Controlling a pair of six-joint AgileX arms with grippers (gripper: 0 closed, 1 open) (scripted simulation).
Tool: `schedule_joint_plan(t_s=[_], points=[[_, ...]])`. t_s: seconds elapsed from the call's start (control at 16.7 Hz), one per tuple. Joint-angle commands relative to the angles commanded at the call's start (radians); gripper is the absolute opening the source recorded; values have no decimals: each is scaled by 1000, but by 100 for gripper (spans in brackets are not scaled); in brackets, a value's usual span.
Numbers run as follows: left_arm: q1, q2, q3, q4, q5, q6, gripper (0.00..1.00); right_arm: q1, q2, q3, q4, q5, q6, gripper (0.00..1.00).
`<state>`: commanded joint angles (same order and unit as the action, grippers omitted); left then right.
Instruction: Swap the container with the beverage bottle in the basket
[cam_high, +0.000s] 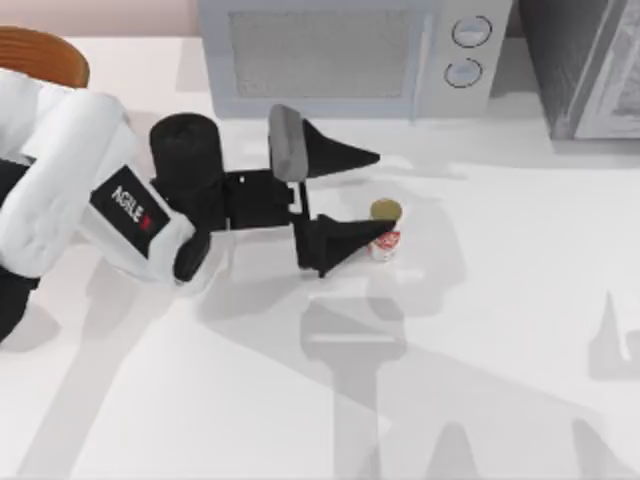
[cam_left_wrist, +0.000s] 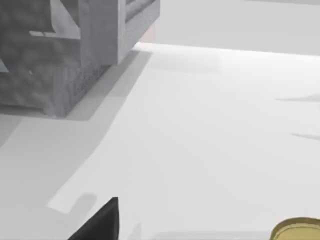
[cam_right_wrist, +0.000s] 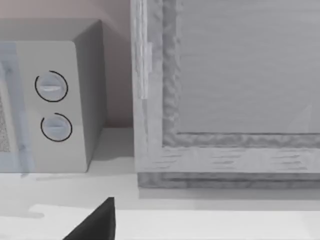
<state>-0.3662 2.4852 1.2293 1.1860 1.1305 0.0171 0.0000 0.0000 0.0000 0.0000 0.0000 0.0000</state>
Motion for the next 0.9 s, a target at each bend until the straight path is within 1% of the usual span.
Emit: schedule_joint_plan(t_s=[0.18,0.36,0.54,0.9], points=[[59,-187,-110,-125,-115,0,100,0,0,0,0,0,0,100],[126,-467,-255,-282,-259,3,100,0,0,0,0,0,0,100],[190,-832,-423,-457,-421,7,100,0,0,0,0,0,0,100],[296,-1642,-780,-804,-749,5,100,0,0,0,0,0,0,100]])
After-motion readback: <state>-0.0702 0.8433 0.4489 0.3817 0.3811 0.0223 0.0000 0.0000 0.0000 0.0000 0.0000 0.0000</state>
